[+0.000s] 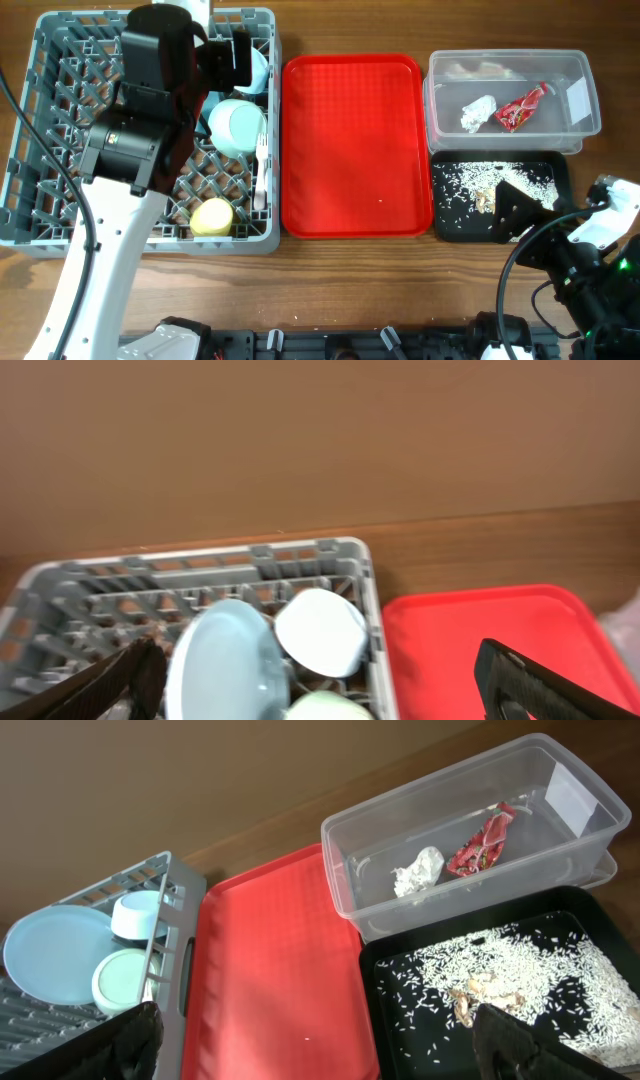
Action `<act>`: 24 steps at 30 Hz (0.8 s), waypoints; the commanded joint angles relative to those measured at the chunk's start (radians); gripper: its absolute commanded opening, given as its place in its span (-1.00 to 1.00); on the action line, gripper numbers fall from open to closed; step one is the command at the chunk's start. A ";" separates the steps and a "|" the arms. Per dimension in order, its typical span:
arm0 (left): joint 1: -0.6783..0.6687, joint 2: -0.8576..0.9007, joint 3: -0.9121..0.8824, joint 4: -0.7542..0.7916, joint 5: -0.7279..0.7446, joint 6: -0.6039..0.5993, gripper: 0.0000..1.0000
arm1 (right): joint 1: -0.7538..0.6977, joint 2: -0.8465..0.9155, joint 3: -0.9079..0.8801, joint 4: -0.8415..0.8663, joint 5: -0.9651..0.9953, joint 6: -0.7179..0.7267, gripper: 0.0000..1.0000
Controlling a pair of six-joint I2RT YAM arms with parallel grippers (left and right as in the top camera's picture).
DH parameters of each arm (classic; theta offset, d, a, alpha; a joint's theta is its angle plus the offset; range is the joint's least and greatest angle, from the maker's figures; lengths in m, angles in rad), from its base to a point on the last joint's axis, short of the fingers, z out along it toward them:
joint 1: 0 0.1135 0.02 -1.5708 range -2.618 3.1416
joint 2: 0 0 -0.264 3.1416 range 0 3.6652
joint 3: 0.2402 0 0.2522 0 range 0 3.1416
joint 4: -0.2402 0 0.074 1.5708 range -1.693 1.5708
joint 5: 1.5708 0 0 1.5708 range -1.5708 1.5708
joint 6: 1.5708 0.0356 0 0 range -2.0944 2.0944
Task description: Sort waste into correct bins and load items into the dishwasher rack
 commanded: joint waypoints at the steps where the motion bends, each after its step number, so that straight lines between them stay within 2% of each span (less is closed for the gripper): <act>1: -0.003 0.005 0.003 -0.003 0.065 -0.032 1.00 | -0.001 -0.004 0.003 0.005 0.014 -0.009 1.00; 19: -0.003 0.005 0.003 -0.004 0.065 -0.032 1.00 | -0.001 -0.008 -0.035 0.003 0.050 -0.014 0.99; 21: -0.003 0.005 0.003 -0.004 0.065 -0.032 1.00 | 0.019 -0.079 -0.085 0.094 0.101 -0.014 0.99; 24: -0.003 0.005 0.003 -0.004 0.065 -0.031 1.00 | 0.123 -0.298 -0.320 0.566 0.119 -0.133 0.99</act>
